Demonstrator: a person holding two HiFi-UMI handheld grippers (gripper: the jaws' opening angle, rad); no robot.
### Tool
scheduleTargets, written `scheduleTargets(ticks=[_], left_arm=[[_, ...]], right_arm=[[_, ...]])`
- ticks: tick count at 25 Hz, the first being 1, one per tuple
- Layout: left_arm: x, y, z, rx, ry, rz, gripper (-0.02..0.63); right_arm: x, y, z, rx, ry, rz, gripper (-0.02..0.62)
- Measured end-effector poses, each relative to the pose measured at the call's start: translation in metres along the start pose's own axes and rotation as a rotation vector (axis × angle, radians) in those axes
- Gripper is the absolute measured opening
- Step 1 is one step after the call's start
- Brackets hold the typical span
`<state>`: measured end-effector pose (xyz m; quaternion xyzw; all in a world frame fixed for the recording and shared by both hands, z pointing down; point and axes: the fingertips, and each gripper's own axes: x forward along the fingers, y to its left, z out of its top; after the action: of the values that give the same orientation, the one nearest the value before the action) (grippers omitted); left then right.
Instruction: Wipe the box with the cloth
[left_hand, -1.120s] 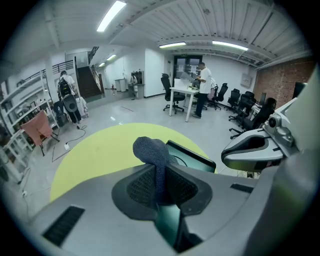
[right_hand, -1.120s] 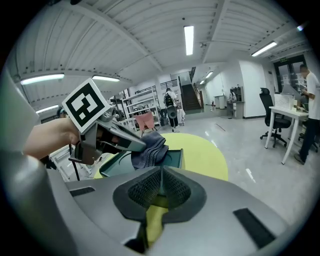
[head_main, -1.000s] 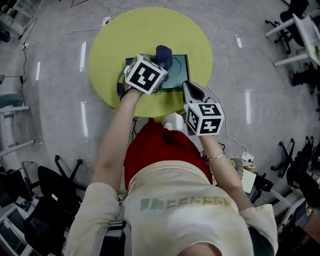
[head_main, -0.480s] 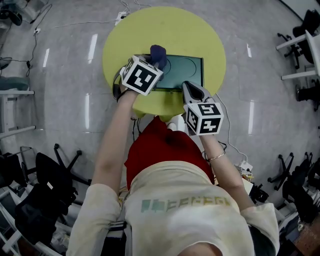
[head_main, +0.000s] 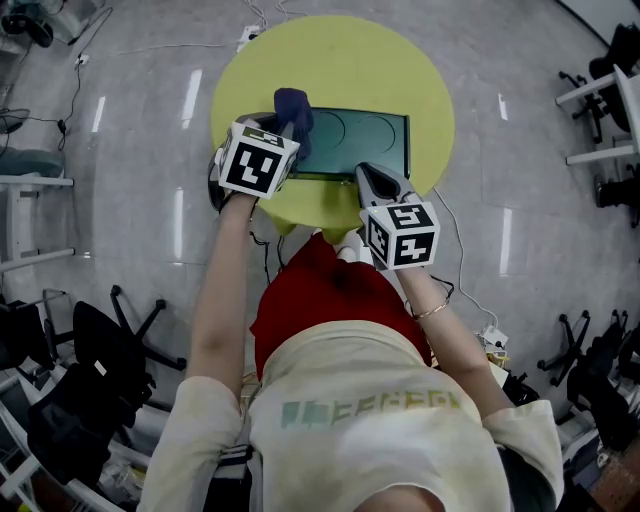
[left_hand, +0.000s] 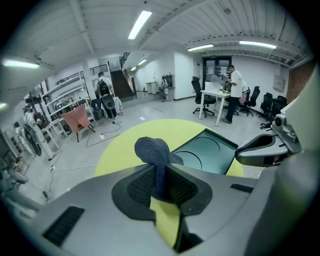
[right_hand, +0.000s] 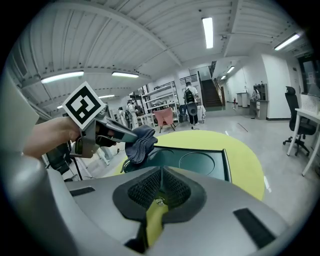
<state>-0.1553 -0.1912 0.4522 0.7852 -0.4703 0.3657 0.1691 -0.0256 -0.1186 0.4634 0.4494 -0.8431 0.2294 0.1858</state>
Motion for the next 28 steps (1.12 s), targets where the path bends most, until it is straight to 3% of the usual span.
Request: scheduleTargets(ticks=[4, 8, 12, 19, 23, 28], left_arm=[[-0.026, 0.003, 0.005, 0.027, -0.038, 0.094, 0.071], [-0.044, -0.019, 0.009, 0.02, -0.089, 0.094, 0.071], [-0.041, -0.063, 0.013, 0.047, -0.112, 0.015, 0.071], [-0.018, -0.166, 0.038, 0.101, -0.134, -0.216, 0.071], [-0.008, -0.214, 0.055, 0.141, -0.152, -0.309, 0.071], [0.008, -0.238, 0.058, 0.114, -0.156, -0.351, 0.071]], right_arm=[[-0.008, 0.0, -0.003, 0.001, -0.005, -0.001, 0.038], [-0.022, -0.004, -0.009, 0.003, -0.018, -0.02, 0.038], [-0.043, -0.021, -0.015, 0.03, -0.039, -0.076, 0.038], [-0.09, -0.064, -0.031, 0.097, -0.074, -0.203, 0.038], [-0.113, -0.087, -0.042, 0.139, -0.083, -0.273, 0.038], [-0.123, -0.098, -0.049, 0.162, -0.086, -0.296, 0.038]])
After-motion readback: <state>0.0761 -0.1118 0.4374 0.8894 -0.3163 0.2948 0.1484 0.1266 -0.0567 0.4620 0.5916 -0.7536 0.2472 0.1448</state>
